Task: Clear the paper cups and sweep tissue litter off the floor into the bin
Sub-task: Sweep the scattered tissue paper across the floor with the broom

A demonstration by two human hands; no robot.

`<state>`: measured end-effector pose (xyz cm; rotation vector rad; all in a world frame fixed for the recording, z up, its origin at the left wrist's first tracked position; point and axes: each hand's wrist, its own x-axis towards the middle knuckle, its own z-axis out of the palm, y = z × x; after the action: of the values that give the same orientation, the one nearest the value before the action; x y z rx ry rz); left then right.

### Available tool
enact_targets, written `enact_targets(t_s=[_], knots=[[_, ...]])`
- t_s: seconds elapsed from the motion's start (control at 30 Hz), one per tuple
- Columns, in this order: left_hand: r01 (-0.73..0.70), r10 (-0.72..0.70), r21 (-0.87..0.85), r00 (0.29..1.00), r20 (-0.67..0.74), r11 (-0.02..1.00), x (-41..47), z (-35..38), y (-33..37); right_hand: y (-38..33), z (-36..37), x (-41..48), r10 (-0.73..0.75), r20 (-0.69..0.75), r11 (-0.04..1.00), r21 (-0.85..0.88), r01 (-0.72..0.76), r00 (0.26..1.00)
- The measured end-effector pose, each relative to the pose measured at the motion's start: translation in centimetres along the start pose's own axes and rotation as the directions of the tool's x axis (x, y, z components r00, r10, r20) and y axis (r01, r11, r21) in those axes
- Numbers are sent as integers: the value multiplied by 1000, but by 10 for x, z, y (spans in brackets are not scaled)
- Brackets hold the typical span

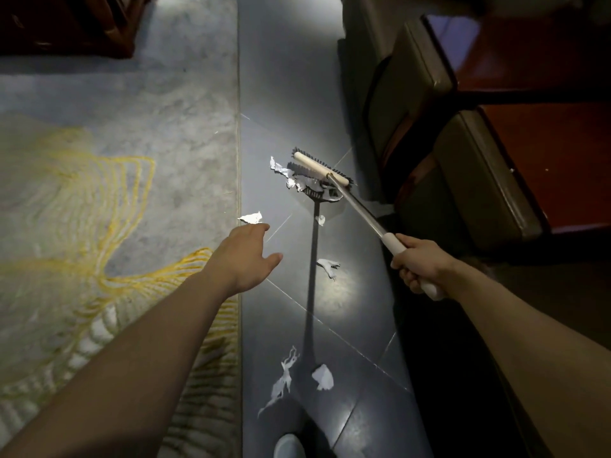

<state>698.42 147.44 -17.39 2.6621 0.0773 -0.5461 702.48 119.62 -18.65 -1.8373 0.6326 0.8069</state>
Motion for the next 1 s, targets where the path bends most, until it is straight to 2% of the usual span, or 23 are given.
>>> enact_targets(t_s=[0.2,0.33,0.5,0.63,0.8,1.0], knots=[[55,-55,-10,998,5,998,1,6,-10,-18,13,28,-46,-36,999,0,47,998],[98,-99,-40,995,-32,994,8,9,-22,-38,24,64,-92,-61,994,-72,88,994],[168,-170,-43,984,-52,985,23,16,-36,-42,41,107,-110,-20,981,-162,105,994],[207,-208,-40,977,-42,978,28,30,-39,-15,46,115,-125,-14,919,-379,110,992],[187,-188,-24,982,-32,982,7,50,-28,32,40,89,-11,-35,922,-387,-3,999],[131,-133,-28,989,-69,991,-59,72,-7,98,33,13,-51,4,863,-503,46,999]])
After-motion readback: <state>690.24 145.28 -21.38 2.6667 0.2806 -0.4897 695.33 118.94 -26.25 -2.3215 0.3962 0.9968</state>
